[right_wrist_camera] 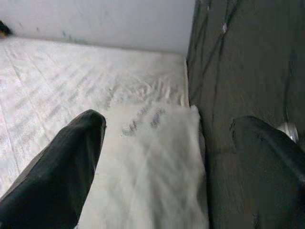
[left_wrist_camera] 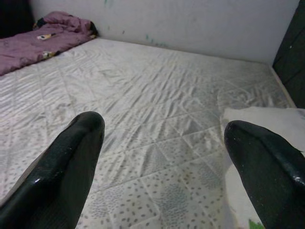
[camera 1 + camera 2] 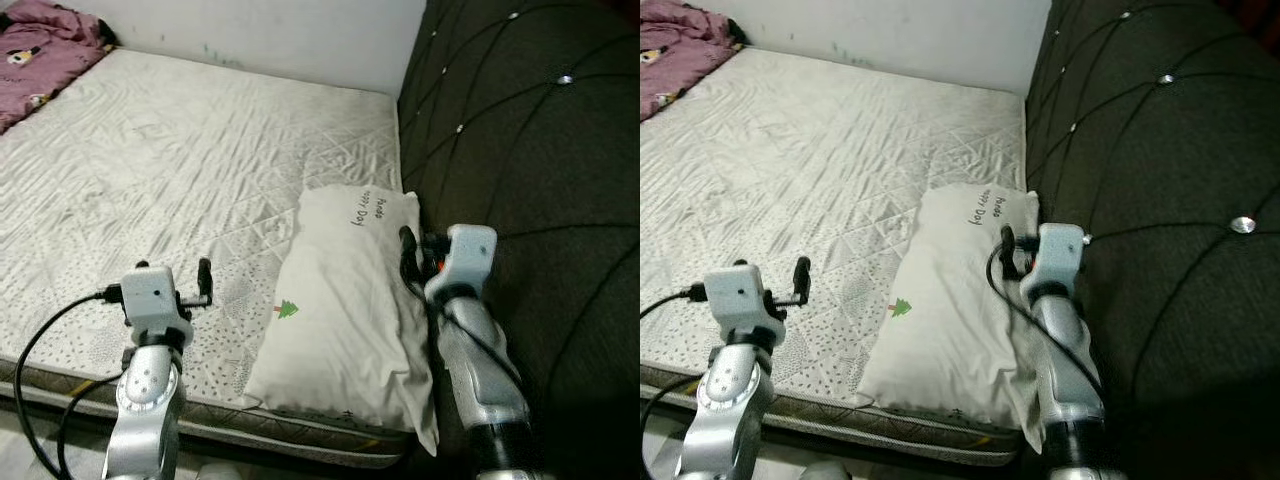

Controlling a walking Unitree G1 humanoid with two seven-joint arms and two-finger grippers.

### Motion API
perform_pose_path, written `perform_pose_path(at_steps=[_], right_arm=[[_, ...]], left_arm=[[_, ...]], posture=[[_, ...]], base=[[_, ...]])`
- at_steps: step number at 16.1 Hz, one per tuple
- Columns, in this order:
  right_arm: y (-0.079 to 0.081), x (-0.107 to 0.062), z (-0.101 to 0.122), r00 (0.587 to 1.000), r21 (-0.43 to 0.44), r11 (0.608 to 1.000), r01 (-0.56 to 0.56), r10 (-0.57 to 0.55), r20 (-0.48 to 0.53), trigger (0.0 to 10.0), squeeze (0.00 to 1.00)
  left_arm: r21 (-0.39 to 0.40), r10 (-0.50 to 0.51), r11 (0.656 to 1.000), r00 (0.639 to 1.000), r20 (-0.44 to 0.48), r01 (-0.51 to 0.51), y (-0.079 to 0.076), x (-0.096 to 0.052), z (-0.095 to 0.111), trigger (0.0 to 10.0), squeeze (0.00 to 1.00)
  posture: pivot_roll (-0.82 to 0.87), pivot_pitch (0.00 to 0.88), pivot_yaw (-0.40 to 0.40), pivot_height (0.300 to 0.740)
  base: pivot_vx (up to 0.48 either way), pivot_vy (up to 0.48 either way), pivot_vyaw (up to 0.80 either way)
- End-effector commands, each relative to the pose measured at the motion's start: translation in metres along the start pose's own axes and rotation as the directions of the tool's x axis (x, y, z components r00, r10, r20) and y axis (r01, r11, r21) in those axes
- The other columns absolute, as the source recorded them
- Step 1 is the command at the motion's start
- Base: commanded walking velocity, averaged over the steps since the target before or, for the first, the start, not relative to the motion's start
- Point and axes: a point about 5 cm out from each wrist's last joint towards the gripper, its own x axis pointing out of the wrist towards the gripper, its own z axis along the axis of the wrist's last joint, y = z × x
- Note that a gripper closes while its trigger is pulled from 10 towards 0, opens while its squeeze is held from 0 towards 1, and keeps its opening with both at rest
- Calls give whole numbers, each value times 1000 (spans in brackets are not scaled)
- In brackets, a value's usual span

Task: Clean up the room

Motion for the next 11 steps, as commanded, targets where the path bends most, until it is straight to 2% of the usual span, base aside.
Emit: perform_pose_path(at_steps=[1, 4, 7, 10, 11], right_arm=[[-11, -11, -11, 999, -22, 999, 35, -35, -27, 10000, 0], [-14, -10, -5, 999, -35, 998, 43, -43, 4, 10000, 0], [-13, -4, -1, 999, -58, 998, 39, -38, 24, 10000, 0], [-5, 7, 9, 997, -78, 997, -15, 20, 72, 10000, 0], [-5, 8, 7, 997, -88, 996, -17, 23, 70, 10000, 0]], left_arm=[[12, 12, 1000, 1000, 14, -12, 6, -6, 2, 10000, 0], [13, 27, 1000, 1000, -16, -26, 16, -16, -7, 10000, 0], [-1, 0, 1000, 1000, -8, 0, 10, -1, -6, 10000, 0], [-63, -78, 995, 997, 22, 80, -8, 24, 6, 10000, 0], [-79, -93, 992, 995, 31, 95, -13, 27, 9, 10000, 0]], posture=[[98, 0, -65, 740], [88, 0, -53, 740], [68, 0, -39, 740], [37, 0, -30, 740], [43, 0, -32, 740]], base=[[0, 0, 0], [0, 0, 0], [0, 0, 0], [0, 0, 0], [0, 0, 0]])
